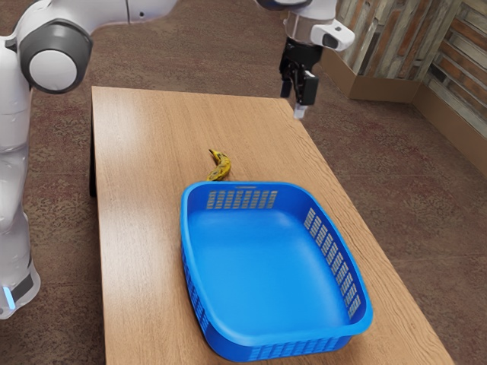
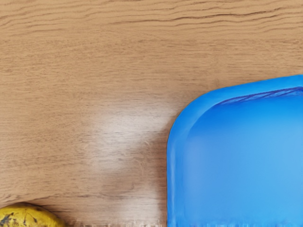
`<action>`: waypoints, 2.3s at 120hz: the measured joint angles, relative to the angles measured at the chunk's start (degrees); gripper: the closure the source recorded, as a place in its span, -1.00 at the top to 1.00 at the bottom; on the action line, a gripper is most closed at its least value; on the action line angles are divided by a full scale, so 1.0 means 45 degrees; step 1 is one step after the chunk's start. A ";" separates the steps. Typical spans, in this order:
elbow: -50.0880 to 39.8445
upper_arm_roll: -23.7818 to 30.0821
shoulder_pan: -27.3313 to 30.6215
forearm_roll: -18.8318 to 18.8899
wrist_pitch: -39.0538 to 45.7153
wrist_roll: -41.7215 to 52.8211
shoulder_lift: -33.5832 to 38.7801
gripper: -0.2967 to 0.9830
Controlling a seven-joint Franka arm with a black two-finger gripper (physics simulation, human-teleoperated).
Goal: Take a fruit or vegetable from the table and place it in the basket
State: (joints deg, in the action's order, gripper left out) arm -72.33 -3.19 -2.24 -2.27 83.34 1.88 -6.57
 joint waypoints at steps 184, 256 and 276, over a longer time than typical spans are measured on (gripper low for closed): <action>-0.4686 -0.1045 0.1115 -0.1340 0.0647 -1.3596 0.1347 0.53; -0.7493 -0.0889 0.1147 0.2538 0.2787 -1.4748 0.2821 0.52; -0.8060 -0.1085 0.1190 0.2522 0.3520 -1.4804 0.2615 0.52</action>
State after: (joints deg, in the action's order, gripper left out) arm -108.60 -8.08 3.12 9.08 99.18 -64.73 5.19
